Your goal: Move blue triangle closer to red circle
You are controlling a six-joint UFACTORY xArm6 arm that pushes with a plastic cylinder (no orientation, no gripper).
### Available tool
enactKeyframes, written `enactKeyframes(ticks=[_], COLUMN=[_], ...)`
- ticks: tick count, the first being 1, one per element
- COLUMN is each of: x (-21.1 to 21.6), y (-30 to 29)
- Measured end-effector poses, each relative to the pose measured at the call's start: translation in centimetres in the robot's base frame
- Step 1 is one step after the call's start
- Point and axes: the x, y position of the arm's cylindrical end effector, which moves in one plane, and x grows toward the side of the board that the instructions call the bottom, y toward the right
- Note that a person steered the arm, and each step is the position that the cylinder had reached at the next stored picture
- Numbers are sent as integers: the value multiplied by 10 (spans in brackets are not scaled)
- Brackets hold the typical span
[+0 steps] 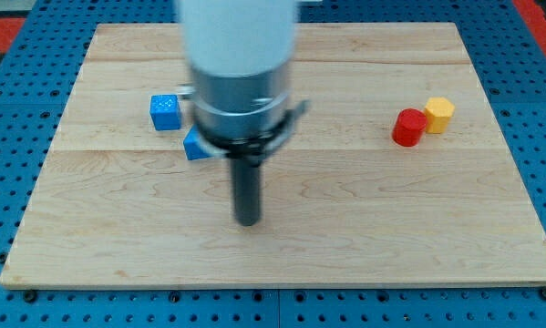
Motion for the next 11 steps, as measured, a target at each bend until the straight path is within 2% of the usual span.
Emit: enactKeyframes(ticks=[2,3,5,6,8,11], x=[-2,-12,-16,-43,-111,-99], y=[-162,-187,-199,-216,-74,150])
